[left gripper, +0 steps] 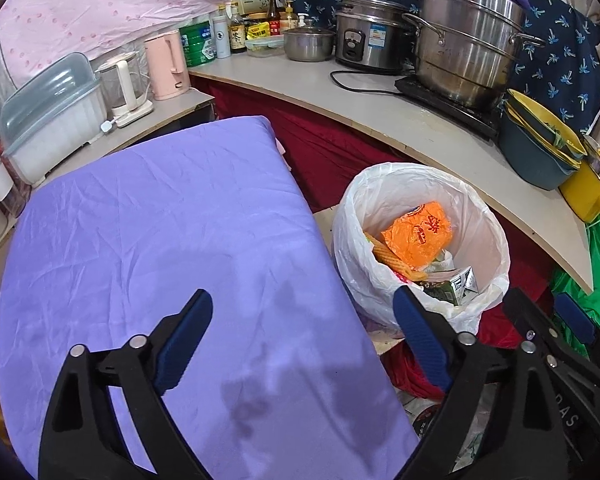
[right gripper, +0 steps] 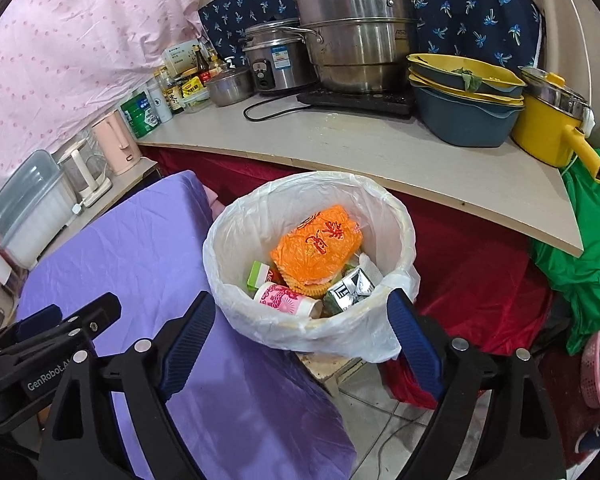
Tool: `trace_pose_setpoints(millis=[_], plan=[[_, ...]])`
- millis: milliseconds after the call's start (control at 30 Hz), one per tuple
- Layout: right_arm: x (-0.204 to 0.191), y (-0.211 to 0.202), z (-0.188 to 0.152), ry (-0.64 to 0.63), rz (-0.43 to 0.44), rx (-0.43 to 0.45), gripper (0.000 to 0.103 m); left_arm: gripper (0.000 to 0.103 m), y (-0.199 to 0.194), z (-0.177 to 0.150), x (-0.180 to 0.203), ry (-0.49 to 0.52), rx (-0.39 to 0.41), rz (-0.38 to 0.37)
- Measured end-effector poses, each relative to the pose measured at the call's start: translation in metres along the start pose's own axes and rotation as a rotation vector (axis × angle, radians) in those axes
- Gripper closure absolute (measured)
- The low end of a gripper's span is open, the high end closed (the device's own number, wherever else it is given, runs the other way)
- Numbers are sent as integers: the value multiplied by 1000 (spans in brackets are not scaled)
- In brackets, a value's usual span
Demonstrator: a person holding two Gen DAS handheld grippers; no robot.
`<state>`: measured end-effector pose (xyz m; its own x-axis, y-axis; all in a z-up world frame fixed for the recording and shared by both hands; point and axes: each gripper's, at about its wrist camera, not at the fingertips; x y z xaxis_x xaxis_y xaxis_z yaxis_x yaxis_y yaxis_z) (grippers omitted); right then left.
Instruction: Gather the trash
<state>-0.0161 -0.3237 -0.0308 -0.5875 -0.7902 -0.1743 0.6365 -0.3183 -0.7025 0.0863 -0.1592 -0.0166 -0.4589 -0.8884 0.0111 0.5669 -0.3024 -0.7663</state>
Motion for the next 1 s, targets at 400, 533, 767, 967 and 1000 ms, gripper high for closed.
trace_pose_setpoints(millis=[400, 533, 767, 967, 1000], plan=[[-1, -7, -14, -29, -29, 5, 13, 14, -4, -15, -6, 0, 8, 25], [0, -8, -18, -41, -33, -9, 12, 14, -4, -19, -5, -3, 5, 25], [1, -15, -25, -65, -51, 4, 12, 14, -5, -27, 1, 21, -1, 23], [2, -21, -28, -73, -65, 13, 12, 14, -7, -31, 3, 29, -1, 25], [2, -21, -28, -72, -63, 13, 12, 14, -7, -31, 3, 29, 0, 25]])
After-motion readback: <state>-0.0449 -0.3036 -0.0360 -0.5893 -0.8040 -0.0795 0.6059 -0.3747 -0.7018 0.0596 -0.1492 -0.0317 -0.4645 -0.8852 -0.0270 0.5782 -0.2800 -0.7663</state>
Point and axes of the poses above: each gripper's, at about its wrist camera, not at the fingertips, and y roughly the way its jaws point, x to its right, z to its top, and after that the axes turned 1 degree about y, right-handed
